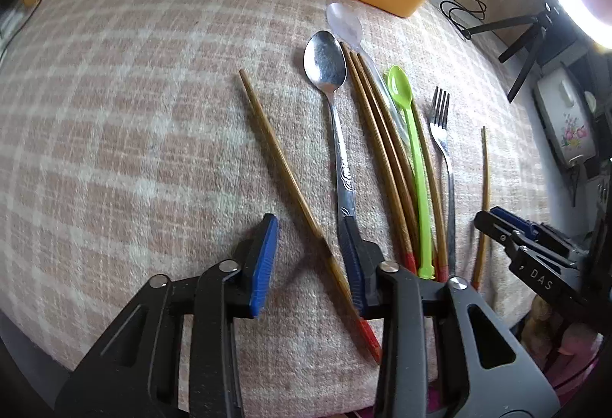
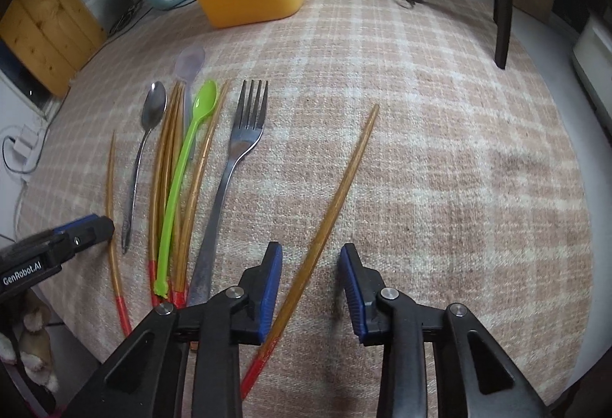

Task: Organize utensils
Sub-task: 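Lower the right tool onto the lone red-tipped chopstick and close on it, then lift the chopstick upright with the right tool and carry it over the yellow bin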

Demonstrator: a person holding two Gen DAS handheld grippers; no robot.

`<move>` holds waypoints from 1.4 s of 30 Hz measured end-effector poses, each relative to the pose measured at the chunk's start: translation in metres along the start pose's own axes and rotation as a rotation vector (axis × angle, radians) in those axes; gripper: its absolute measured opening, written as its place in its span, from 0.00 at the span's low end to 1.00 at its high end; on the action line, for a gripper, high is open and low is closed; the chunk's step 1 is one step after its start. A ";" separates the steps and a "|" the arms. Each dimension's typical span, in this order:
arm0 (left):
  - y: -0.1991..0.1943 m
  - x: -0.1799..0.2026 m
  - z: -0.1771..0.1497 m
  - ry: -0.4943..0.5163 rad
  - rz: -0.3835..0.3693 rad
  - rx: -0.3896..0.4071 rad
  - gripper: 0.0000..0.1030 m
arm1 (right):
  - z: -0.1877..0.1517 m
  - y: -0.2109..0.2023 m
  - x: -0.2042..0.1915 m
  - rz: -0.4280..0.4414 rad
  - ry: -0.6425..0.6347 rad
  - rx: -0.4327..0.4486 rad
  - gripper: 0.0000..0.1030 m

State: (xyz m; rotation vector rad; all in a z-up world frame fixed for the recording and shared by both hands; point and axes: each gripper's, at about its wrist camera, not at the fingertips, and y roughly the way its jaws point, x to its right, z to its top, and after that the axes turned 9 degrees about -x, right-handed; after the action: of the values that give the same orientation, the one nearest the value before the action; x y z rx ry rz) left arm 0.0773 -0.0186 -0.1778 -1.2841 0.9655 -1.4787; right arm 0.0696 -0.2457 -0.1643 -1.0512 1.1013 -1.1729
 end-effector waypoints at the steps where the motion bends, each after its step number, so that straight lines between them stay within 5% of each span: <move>1: 0.001 0.001 0.000 0.007 0.009 0.004 0.25 | 0.001 0.000 -0.002 -0.017 -0.021 0.000 0.26; 8: 0.003 -0.009 0.001 0.028 -0.050 0.017 0.09 | 0.001 0.000 0.001 -0.035 -0.081 -0.004 0.12; 22: -0.011 -0.035 0.011 0.079 -0.003 -0.031 0.03 | 0.008 -0.001 0.030 0.058 -0.044 -0.047 0.05; 24: -0.014 -0.041 0.013 0.031 -0.036 -0.044 0.06 | 0.009 -0.001 0.032 0.063 -0.038 -0.052 0.05; 26: -0.016 -0.042 0.013 0.002 -0.059 -0.058 0.40 | 0.010 -0.002 0.032 0.052 -0.038 -0.050 0.05; 27: -0.018 -0.043 0.013 -0.013 -0.064 -0.059 0.48 | 0.011 -0.001 0.032 0.051 -0.039 -0.051 0.05; 36: -0.006 -0.015 0.004 -0.086 0.019 -0.024 0.51 | 0.016 0.002 0.032 0.066 -0.080 -0.072 0.09; 39: 0.000 -0.003 0.004 -0.058 0.096 0.030 0.34 | 0.020 0.002 0.033 0.084 -0.097 -0.080 0.23; 40: 0.001 -0.002 0.004 -0.044 0.133 0.047 0.18 | 0.022 0.003 0.033 0.079 -0.105 -0.084 0.23; 42: 0.001 -0.005 0.005 -0.043 0.142 0.068 0.11 | 0.024 0.004 0.035 0.082 -0.118 -0.092 0.24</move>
State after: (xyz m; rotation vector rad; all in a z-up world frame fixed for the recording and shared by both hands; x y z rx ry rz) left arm 0.0822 -0.0136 -0.1796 -1.1695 0.9501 -1.3577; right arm 0.0963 -0.2792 -0.1675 -1.1212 1.1033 -0.9901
